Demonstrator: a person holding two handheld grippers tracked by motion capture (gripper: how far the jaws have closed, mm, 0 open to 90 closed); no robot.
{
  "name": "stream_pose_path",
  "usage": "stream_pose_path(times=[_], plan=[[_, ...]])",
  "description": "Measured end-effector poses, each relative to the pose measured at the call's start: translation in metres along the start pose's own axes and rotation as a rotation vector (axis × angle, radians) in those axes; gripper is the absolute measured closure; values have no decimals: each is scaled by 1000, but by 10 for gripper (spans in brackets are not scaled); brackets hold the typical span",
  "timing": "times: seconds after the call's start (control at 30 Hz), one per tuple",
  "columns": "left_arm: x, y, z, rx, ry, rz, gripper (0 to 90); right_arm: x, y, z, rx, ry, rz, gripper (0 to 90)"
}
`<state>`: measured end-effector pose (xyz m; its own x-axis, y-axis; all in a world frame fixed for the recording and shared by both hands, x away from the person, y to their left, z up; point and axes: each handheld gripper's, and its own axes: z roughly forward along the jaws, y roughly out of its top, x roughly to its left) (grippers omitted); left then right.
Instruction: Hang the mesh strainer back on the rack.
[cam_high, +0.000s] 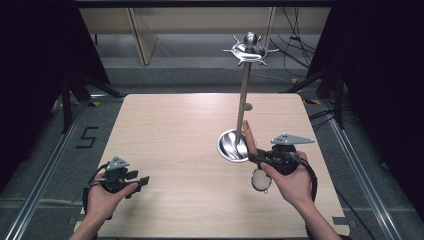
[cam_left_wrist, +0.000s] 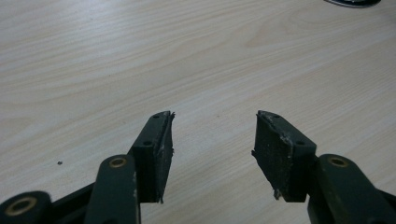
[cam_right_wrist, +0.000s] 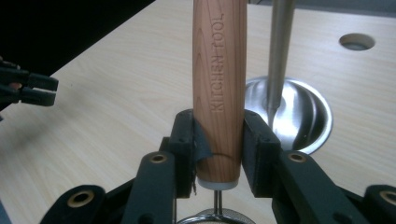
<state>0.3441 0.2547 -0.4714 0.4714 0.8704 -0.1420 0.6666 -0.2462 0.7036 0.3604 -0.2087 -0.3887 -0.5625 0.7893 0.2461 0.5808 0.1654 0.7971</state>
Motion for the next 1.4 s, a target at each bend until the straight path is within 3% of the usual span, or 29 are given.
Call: stream_pose_path(times=[0.03,0.17,0.2,0.23,0.3,0.33,0.37,0.43,0.5,0.57,0.6,0.63,0.67,0.7,0.77,0.8,0.87,0.97,1.0,1.03,1.07,1.13,1.17,1.27,1.37,1.4], plan=[[2,0,-2,26,-1,30,460,-4,1,-1,-17,-11,-39,692],[1,-2,-3,10,4,13,460,-3,3,-7,-29,-34,-24,692],[1,-3,-3,-4,2,0,460,-3,4,-7,-42,-39,-42,692],[4,-2,-5,20,5,29,460,1,4,-9,-42,-43,-3,692],[4,-3,-6,17,6,28,460,-1,6,-11,-61,-55,-43,692],[3,-4,-5,6,4,13,460,2,7,-12,-53,-48,-6,692],[1,-4,-4,-16,4,-10,460,1,8,-12,-74,-53,-27,692],[2,-4,-7,10,3,21,460,1,10,-14,-82,-55,-40,692],[2,-4,-6,4,3,21,460,3,11,-16,-82,-60,-22,692],[2,-4,-6,12,5,23,460,1,13,-16,-103,-60,-47,692],[2,-3,-6,12,3,25,460,3,14,-17,-101,-69,-14,692],[0,-3,-4,-8,-5,-2,460,0,16,-17,-120,-64,-55,692],[0,-3,-4,-11,-1,-4,460,2,17,-19,-106,-62,-27,692],[0,-3,-3,-12,1,-2,459,1,18,-19,-117,-67,-46,692],[-1,-3,-3,-13,8,2,459,3,20,-21,-126,-57,-22,692],[-1,-3,-2,-18,-3,-7,459,2,22,-21,-128,-54,-44,692],[-2,-3,-2,-20,-3,-5,459,3,24,-22,-139,-63,-27,692],[1,-2,-6,15,-3,30,459,4,28,-24,-156,-71,-31,692],[1,-2,-6,15,-4,29,459,3,30,-24,-163,-80,-54,692],[1,-2,-6,12,-2,28,459,5,31,-25,-162,-71,-24,692],[1,-2,-5,9,-2,26,459,3,33,-25,-168,-82,-62,692],[-1,-3,-3,-24,1,-8,459,6,36,-26,-179,-79,-37,692],[-1,-3,-3,-19,4,-6,459,5,37,-27,-186,-75,-50,692],[-1,-3,-3,-19,-1,-7,458,6,41,-29,-191,-76,-30,692],[0,-3,-3,-19,6,-5,459,3,44,-31,-207,-82,-61,692],[0,-3,-3,-20,7,-4,459,6,44,-31,-207,-76,-28,692]])
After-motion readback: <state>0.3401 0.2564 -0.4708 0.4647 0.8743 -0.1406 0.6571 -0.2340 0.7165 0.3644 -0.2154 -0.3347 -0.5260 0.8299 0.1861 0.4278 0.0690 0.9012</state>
